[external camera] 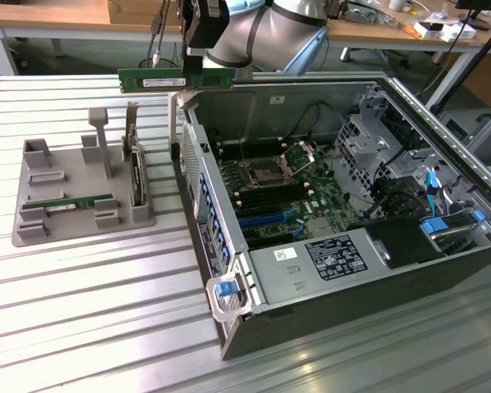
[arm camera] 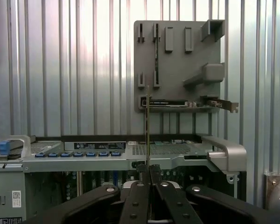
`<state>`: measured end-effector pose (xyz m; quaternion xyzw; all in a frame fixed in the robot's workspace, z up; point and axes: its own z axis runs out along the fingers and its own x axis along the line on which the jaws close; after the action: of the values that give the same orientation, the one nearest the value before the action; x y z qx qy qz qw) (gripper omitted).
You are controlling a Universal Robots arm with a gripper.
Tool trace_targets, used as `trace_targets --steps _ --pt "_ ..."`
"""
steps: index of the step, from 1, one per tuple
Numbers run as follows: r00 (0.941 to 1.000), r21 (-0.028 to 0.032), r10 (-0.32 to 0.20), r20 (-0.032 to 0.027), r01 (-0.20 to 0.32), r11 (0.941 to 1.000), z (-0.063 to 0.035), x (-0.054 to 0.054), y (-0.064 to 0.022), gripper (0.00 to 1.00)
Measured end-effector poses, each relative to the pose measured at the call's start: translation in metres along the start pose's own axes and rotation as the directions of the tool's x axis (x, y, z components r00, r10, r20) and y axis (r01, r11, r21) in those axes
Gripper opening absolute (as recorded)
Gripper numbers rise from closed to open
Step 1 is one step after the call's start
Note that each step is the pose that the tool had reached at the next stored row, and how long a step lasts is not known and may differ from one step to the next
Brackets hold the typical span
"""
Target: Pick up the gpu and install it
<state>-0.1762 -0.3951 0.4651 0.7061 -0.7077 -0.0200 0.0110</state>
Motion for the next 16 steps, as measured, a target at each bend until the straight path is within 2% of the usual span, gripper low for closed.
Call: trace_targets --steps 5,9,13,16 --pt "1.0000 0.0000 0.000 0.0000 0.000 1.0000 -0.0002 0.000 -0.0130 0.12" --pt "1.0000 0.0000 0.000 0.0000 0.000 1.0000 -0.0002 0.000 -0.0191 0.12" --pt "1.0000 0.0000 0.000 0.0000 0.000 1.0000 -0.0002 0.000 -0.0294 0.12" --pt "1.0000 0.0000 0.000 0.0000 0.000 1.0000 -0.0003 0.000 -0.0331 0.12"
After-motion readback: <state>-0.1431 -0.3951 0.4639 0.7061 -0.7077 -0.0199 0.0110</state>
